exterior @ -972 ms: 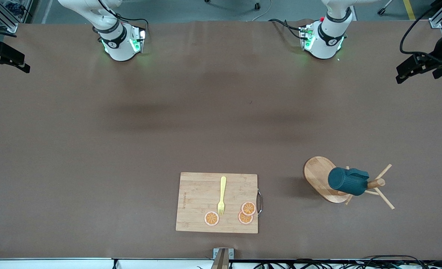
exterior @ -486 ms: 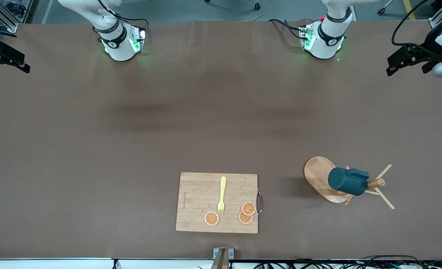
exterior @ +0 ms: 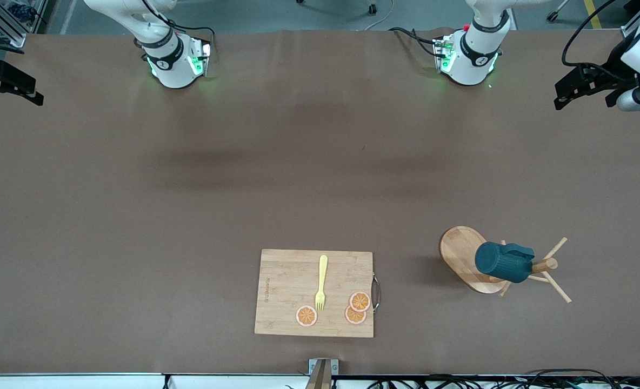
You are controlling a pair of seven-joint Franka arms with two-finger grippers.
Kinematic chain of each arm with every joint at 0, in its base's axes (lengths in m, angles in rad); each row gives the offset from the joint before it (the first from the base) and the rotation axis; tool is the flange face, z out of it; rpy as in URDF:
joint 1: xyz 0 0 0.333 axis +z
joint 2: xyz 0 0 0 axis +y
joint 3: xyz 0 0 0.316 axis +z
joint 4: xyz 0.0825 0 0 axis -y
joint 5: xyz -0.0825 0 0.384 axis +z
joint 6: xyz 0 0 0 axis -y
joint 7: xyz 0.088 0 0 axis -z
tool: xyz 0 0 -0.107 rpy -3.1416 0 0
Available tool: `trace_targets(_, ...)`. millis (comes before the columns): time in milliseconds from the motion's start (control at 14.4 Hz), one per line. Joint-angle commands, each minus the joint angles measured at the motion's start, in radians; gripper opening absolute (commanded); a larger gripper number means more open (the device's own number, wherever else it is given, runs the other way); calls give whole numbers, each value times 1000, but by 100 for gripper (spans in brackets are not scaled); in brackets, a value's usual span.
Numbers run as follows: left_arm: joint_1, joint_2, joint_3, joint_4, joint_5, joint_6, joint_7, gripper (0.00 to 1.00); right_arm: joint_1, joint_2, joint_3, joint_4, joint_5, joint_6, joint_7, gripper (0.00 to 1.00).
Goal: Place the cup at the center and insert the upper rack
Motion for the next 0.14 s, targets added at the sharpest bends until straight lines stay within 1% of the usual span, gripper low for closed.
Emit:
trace_targets(0, 7, -3, 1, 15, -12, 6, 20, 100, -1, -25, 2, -21, -8, 2, -1, 100)
trace_targets(69, 7, -1, 3, 17, -10, 6, 20, 100, -1, -25, 2, -21, -8, 2, -1, 100)
